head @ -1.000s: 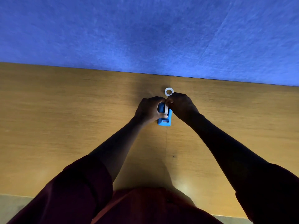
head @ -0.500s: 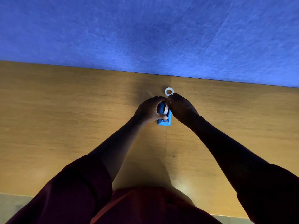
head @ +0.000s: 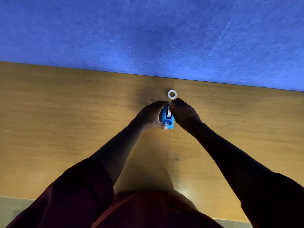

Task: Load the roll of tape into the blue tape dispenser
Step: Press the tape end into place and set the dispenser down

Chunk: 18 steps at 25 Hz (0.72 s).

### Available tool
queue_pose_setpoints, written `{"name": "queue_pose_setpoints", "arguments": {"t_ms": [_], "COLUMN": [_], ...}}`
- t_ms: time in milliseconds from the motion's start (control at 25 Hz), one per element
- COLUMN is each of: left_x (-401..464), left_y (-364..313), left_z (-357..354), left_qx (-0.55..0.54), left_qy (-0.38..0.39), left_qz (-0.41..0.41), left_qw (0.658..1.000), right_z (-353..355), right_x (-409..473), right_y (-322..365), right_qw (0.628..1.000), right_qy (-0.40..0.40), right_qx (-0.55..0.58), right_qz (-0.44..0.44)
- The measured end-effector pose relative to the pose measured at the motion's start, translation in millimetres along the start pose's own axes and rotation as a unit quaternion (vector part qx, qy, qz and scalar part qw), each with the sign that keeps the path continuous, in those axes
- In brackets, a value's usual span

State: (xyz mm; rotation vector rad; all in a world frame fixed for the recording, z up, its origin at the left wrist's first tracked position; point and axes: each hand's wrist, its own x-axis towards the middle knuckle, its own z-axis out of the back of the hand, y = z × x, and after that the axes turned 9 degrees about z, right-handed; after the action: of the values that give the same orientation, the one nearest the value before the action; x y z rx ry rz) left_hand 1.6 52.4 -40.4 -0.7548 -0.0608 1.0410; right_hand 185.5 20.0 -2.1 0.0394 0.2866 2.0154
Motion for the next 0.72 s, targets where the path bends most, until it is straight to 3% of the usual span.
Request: {"name": "queue_pose_setpoints", "arguments": {"t_ms": [320, 720], "left_x": [-0.6, -1.9], "left_y": [2.0, 1.7], "left_z": [-1.5, -1.6], "left_qx": [0.016, 0.019], "left_qy": [-0.018, -0.023], "left_qz": [-0.002, -0.009], "left_qw": [1.000, 1.000], "right_z": [-10.7, -16.2], "right_x": [-10.3, -25.8], "right_y": [9.9, 28.8], "right_qw": [0.996, 0.995], "right_qy": [-0.057, -0.070], "right_qx": [0.045, 0.019], "right_qz": [-0.050, -0.069]}}
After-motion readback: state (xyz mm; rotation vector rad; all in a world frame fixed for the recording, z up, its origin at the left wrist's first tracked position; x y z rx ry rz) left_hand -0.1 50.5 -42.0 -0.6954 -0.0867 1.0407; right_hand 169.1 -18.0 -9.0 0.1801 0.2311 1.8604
